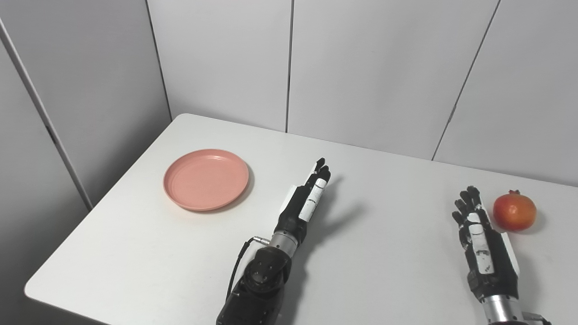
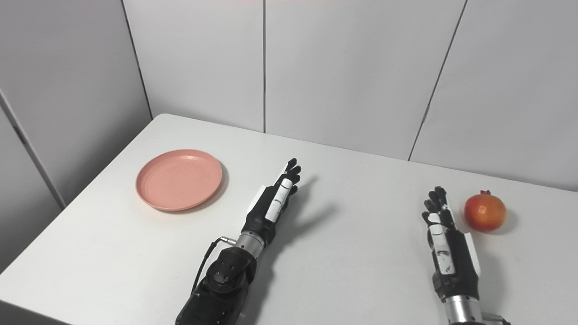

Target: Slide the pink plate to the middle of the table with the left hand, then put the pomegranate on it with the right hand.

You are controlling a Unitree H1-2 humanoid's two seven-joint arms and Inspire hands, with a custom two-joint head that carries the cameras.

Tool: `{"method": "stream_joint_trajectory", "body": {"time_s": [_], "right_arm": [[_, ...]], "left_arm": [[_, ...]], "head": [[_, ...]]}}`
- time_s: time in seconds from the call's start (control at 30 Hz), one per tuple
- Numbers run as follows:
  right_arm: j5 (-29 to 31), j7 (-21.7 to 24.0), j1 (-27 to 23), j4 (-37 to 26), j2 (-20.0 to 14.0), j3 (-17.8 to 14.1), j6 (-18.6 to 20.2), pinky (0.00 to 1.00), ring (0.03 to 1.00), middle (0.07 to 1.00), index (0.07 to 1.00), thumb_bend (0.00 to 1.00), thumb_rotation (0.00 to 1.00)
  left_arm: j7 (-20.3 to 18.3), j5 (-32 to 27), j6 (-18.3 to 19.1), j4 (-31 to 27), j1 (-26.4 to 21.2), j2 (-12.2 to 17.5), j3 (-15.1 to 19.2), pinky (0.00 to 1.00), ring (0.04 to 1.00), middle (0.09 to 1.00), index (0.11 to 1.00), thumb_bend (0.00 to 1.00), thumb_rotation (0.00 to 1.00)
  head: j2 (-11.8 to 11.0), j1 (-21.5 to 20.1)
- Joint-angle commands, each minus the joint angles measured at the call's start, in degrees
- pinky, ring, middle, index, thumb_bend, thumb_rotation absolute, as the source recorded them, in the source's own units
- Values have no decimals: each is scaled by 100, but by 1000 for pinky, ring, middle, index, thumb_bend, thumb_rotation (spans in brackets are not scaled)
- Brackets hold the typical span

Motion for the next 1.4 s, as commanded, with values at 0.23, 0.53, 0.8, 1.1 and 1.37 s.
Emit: {"method": "stream_joint_trajectory", "body": {"time_s": [0.23,0.53,0.8,1.1,1.37], "right_arm": [[123,108,-8,105,-42,-51,-201,1000,1000,1000,1000,727,851],[54,32,-68,143,47,-23,-312,1000,1000,1000,1000,705,865],[246,154,-67,110,-1,-35,-176,1000,1000,1000,1000,768,822],[199,108,-56,65,25,-25,-220,1000,1000,1000,1000,732,833],[195,64,-103,129,38,-30,-292,1000,1000,1000,1000,731,832]], "left_arm": [[-85,-485,31,-496,-200,134,398,1000,1000,1000,1000,723,1000],[210,-672,238,-1193,-367,298,783,1000,1000,1000,1000,749,1000],[606,-568,366,-1482,-572,510,1186,927,933,935,922,771,1000],[823,-610,101,-1273,-696,834,1525,868,867,860,846,756,1000],[1082,-741,50,-1043,-871,1097,1969,830,811,798,781,768,1000]], "head": [[60,43],[104,-77],[163,-53],[193,-43],[159,-97]]}}
